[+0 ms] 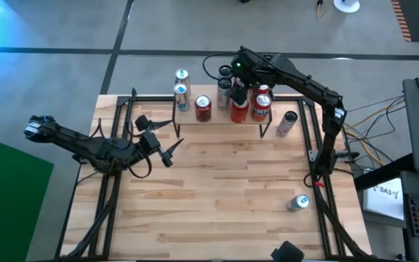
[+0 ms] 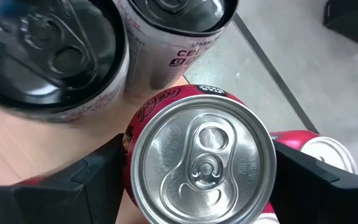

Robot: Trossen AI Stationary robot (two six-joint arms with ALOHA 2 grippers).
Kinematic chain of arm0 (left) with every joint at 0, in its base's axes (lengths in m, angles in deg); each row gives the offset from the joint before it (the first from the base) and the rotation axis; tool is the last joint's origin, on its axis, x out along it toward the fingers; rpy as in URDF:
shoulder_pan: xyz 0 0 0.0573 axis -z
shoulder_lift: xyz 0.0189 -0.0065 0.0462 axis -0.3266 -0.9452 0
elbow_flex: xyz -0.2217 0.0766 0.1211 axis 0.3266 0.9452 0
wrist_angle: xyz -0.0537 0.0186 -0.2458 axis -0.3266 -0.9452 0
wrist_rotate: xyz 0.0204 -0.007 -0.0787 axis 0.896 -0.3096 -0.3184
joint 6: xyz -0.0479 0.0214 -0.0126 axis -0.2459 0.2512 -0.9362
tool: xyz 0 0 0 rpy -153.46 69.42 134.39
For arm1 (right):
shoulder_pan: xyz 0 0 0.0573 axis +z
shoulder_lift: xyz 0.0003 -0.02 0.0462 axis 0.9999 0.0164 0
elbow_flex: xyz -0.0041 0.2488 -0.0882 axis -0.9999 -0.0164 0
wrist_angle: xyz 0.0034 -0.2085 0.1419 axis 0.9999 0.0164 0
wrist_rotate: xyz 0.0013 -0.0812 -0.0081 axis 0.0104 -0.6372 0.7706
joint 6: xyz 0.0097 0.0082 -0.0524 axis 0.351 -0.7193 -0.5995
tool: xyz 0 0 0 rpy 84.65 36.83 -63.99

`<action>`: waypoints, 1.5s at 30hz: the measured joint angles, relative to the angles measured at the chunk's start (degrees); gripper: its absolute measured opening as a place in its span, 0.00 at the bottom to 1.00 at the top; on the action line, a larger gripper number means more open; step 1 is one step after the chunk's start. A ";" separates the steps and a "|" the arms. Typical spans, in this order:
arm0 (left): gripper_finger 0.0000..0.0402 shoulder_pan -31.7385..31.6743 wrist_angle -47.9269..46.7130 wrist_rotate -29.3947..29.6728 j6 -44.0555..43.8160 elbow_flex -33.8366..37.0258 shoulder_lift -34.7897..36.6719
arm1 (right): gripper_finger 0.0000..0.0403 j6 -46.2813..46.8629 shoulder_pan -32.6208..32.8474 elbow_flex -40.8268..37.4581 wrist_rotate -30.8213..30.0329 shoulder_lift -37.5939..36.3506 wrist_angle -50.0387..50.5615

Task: Place canned beverage on shelf
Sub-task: Put the red soda can on the shelf

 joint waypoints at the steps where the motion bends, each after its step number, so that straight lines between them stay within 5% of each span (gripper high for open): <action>1: 0.81 0.00 0.00 0.00 -0.02 0.00 0.02 | 0.74 -0.14 0.00 0.00 0.00 0.29 0.06; 45: 0.81 0.01 -0.50 -0.02 -0.22 0.00 0.00 | 0.77 -1.04 0.00 -0.26 0.24 1.04 0.98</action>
